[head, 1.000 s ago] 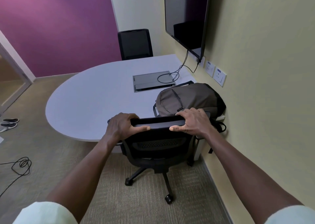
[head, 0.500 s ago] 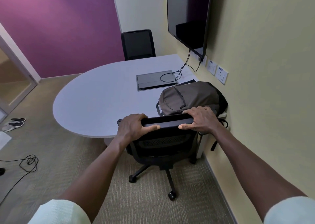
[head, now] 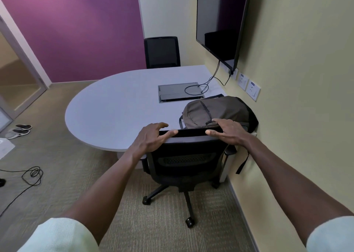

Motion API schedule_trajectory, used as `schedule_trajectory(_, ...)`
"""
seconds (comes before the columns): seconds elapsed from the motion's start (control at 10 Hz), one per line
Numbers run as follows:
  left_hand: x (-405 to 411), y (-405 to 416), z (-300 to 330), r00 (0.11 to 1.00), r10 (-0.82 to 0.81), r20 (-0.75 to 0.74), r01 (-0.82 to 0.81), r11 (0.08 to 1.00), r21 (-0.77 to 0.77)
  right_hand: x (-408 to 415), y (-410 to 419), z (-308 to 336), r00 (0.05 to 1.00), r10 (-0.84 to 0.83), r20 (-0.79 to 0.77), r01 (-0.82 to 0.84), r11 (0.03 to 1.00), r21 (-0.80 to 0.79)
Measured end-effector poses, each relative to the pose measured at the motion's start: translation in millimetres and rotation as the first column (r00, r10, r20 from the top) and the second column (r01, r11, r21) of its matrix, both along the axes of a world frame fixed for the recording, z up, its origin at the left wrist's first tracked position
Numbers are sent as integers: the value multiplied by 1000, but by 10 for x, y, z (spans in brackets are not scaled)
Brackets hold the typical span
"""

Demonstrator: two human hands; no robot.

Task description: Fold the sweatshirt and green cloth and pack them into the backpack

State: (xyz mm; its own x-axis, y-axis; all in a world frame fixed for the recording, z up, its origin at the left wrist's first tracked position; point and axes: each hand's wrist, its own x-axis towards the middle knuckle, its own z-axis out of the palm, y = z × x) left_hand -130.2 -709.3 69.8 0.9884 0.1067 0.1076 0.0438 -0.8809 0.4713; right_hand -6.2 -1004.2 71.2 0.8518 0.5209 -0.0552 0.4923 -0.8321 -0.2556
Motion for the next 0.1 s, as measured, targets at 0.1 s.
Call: schedule_trajectory(0.1,-57,106,61,999,31,29,-31,999,-16,-44,147,95,1000,2,17,-3,998,65)
